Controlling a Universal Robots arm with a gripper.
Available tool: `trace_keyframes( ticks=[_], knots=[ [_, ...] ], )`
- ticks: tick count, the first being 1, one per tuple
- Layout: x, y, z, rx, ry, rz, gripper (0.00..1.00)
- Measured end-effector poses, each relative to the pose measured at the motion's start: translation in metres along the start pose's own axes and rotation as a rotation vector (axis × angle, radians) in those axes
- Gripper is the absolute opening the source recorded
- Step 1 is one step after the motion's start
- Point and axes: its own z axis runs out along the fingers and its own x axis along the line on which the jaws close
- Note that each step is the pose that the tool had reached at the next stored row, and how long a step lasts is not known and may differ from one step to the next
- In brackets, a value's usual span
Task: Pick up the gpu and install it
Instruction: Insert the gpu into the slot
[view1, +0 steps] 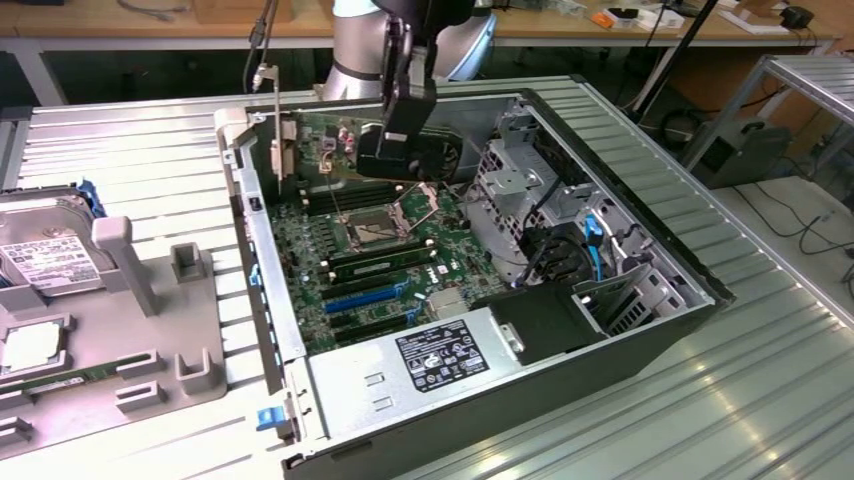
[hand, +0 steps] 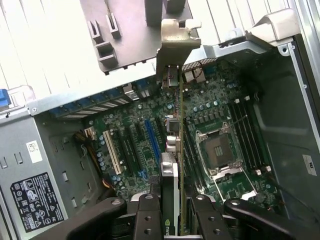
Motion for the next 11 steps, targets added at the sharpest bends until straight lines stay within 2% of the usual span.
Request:
trace_keyframes(
  ticks=[11],
  knots=[
    [0.0, 0.0, 0.0, 0.0, 0.0063, -0.13, 0.27]
  ],
)
